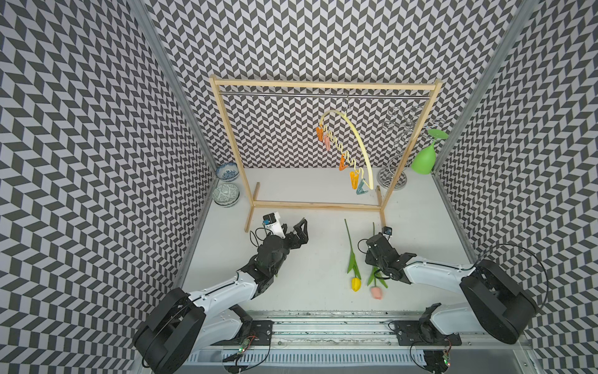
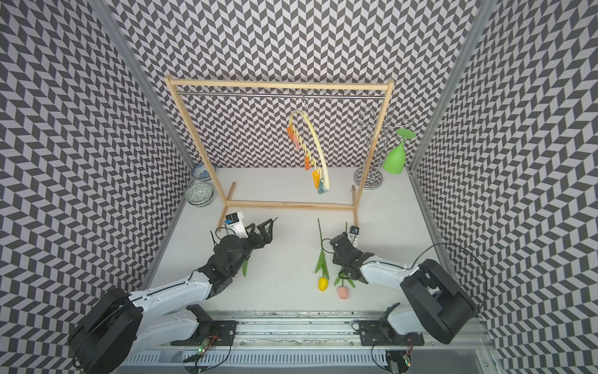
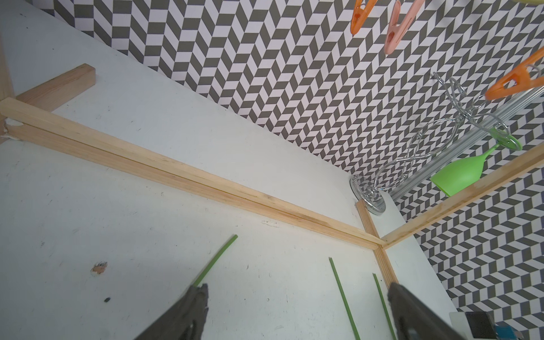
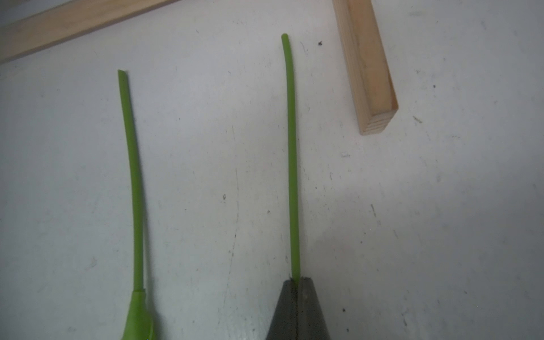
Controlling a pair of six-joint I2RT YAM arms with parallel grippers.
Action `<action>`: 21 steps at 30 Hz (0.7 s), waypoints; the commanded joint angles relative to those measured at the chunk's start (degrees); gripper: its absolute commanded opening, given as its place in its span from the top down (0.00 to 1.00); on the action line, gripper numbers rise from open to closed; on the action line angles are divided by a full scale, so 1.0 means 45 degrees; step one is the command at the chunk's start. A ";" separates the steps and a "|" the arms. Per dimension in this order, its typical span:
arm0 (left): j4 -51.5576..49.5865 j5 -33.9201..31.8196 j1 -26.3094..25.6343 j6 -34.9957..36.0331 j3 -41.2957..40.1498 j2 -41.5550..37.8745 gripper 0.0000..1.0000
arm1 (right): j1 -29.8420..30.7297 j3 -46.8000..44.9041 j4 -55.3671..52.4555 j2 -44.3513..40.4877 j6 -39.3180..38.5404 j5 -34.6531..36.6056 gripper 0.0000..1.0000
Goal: Dry the flowers on a clothes hanger
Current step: Pick up the flower at the center of the board.
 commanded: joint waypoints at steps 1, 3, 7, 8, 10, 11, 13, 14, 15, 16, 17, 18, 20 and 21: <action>0.0069 0.0086 0.0064 0.0187 0.0252 -0.0386 0.01 | 0.0145 0.0225 -0.1065 -0.0567 -0.0294 -0.0048 1.00; 0.0049 0.0029 0.0067 0.0209 0.0209 -0.0490 0.01 | 0.0201 0.0423 -0.1178 -0.1503 -0.0698 0.0213 1.00; 0.0075 -0.0090 0.0047 0.0308 0.0211 -0.0557 0.01 | 0.0207 0.0158 0.0000 -0.4194 -0.1941 -0.0090 1.00; 0.0092 -0.0143 0.0047 0.0356 0.0228 -0.0596 0.01 | 0.0203 -0.0041 0.0709 -0.4948 -0.2375 -0.0549 1.00; 0.0245 -0.0130 0.0033 0.0558 0.0260 -0.0599 0.01 | 0.0208 -0.0526 0.2242 -0.6439 -0.3032 -0.1703 1.00; 0.0590 0.0008 0.0043 0.0840 0.0282 -0.0608 0.02 | 0.0212 -0.0912 0.3242 -0.7168 -0.3338 -0.2356 1.00; 0.0749 0.1120 0.0184 0.1231 0.0692 -0.0755 0.02 | 0.0202 -0.1905 0.5473 -0.8498 -0.3633 -0.3045 1.00; 0.0505 0.2324 0.0422 0.1376 0.1133 -0.0861 0.01 | 0.0185 -0.2540 0.6799 -0.9057 -0.3564 -0.3030 1.00; 0.0465 0.3747 0.0659 0.1417 0.1559 -0.0921 0.01 | 0.0183 -0.3061 0.7967 -0.9551 -0.3454 -0.2865 1.00; 0.0703 0.4998 0.0861 0.1411 0.1841 -0.0896 0.01 | 0.0183 -0.3181 0.8571 -0.9921 -0.3453 -0.2660 1.00; 0.1239 0.6399 0.1023 0.1429 0.2164 -0.0769 0.01 | 0.0185 -0.3665 0.8918 -1.0233 -0.3430 -0.2418 1.00; 0.1606 0.7639 0.1098 0.1473 0.2622 -0.0564 0.01 | 0.0177 -0.3633 0.9018 -1.0449 -0.3587 -0.2316 1.00; 0.1436 0.9274 0.1073 0.1656 0.3793 -0.0043 0.01 | 0.0164 -0.3399 0.8835 -1.0634 -0.3832 -0.2222 1.00; 0.1289 1.0006 0.1020 0.1780 0.4466 0.0287 0.01 | 0.0165 -0.2835 0.8697 -1.0646 -0.3961 -0.2290 1.00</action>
